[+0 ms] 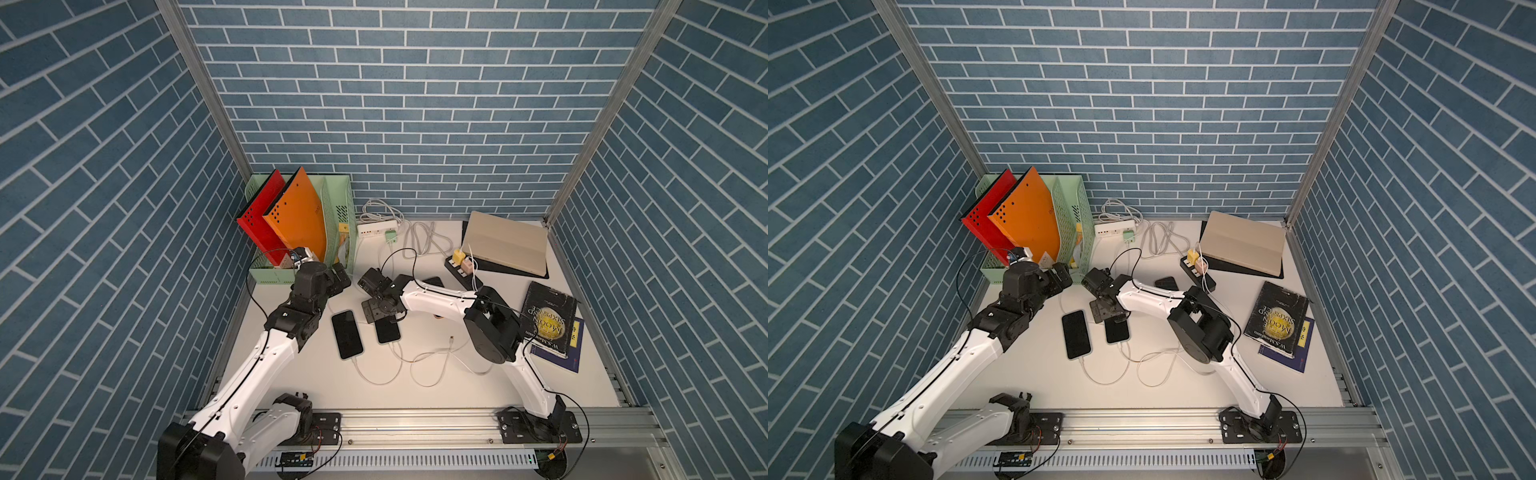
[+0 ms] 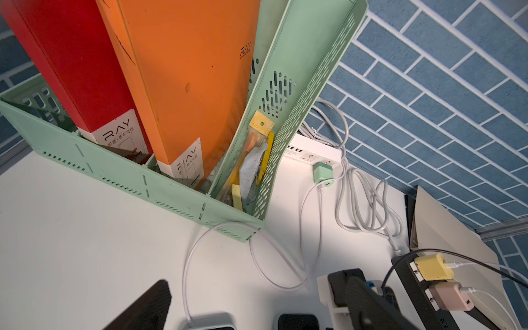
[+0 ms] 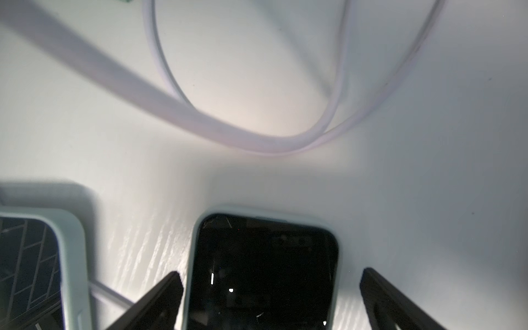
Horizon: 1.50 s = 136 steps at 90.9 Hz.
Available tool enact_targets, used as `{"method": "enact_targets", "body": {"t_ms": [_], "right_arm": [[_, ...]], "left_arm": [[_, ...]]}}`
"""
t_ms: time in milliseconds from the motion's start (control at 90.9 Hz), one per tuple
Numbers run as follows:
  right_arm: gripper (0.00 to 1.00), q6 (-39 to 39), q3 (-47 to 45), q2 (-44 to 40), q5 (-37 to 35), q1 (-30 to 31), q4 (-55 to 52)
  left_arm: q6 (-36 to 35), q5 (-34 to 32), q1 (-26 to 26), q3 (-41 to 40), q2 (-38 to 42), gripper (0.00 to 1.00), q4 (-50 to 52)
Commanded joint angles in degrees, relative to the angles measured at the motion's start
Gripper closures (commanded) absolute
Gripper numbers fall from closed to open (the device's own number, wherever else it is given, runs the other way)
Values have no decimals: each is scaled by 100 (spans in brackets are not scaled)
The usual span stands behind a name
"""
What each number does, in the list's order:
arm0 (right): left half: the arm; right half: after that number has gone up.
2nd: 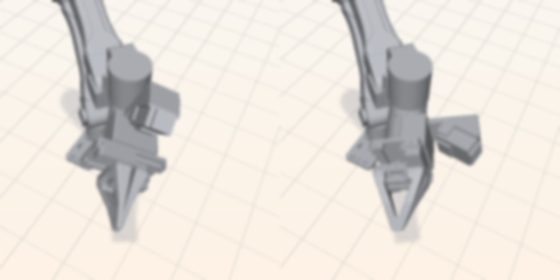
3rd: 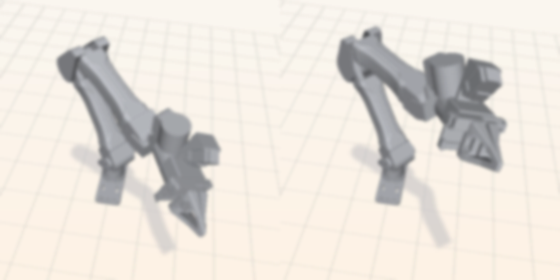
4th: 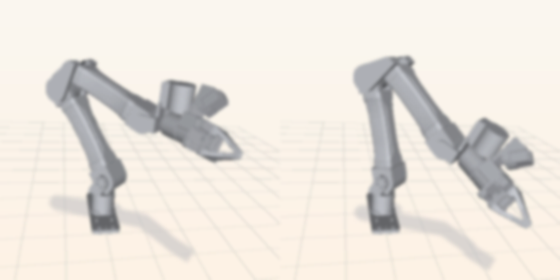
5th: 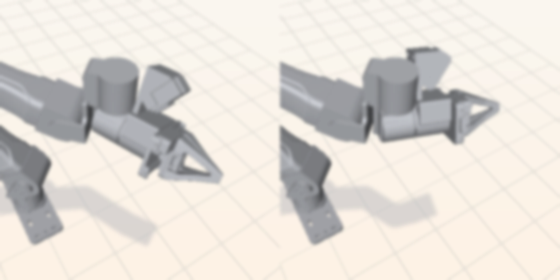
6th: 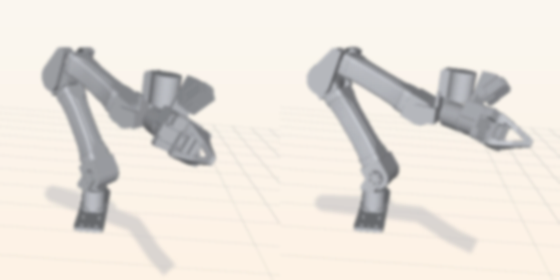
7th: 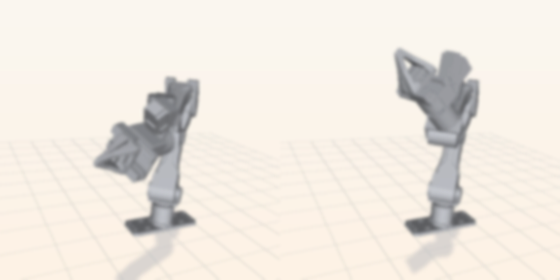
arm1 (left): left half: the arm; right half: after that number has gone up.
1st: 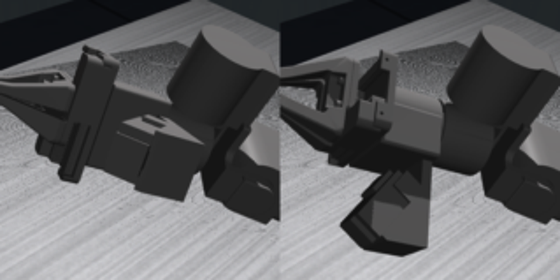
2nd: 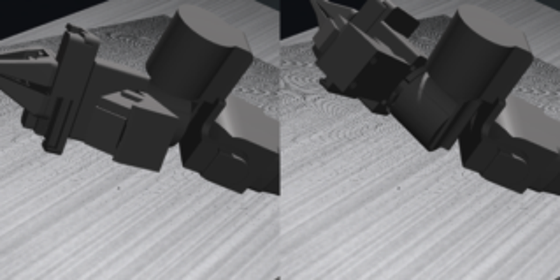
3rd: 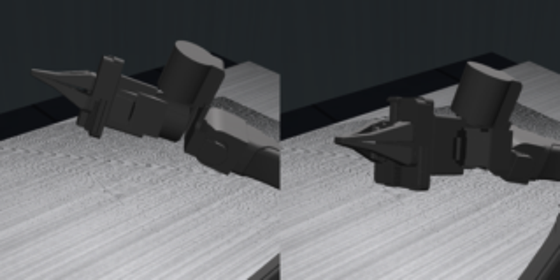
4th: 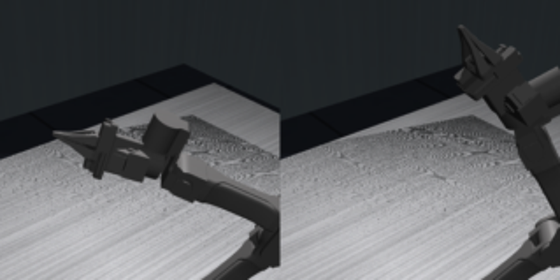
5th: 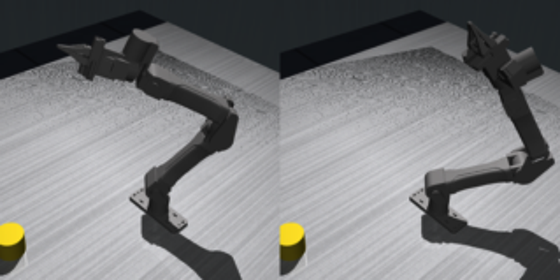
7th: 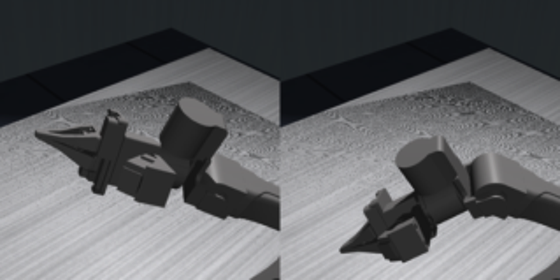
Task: Unplug the charging cable from the phone
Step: Pick up the phone at the center of the board.
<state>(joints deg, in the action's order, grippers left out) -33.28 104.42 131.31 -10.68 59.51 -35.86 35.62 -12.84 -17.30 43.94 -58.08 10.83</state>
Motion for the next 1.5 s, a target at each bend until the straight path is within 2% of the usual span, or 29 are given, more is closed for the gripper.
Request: {"method": "enact_targets", "body": {"t_ms": [0,418,583,726,935,1111,1210,1375,1485], "right_arm": [[0,-208,152,185,55,44,-251],[29,-32,77,2,-34,-1,-71],[46,135,-323,-494,245,-234,442],[59,420,-902,-1258,624,-501,1177],[68,704,-1896,-2161,1974,-1171,2580],[75,806,-2477,-2627,3444,-1721,3549],[76,751,-2636,-2756,4281,-1989,3982],[78,-28,-3062,-2890,6010,-2451,5440],[81,-478,-3208,-2904,6839,-2638,6159]], "left_arm": [[10,-86,64,-92,16,0,-22],[7,-68,122,-167,214,0,18],[-28,154,130,-142,227,0,3],[-92,352,130,-123,219,0,-65],[-302,1005,130,-113,165,0,-349],[-464,1993,130,-118,41,0,-775],[-547,2634,130,-114,-6,0,-1031],[-659,3874,130,-114,-113,0,-1460],[-650,4583,130,-93,-231,0,-1717]]}}
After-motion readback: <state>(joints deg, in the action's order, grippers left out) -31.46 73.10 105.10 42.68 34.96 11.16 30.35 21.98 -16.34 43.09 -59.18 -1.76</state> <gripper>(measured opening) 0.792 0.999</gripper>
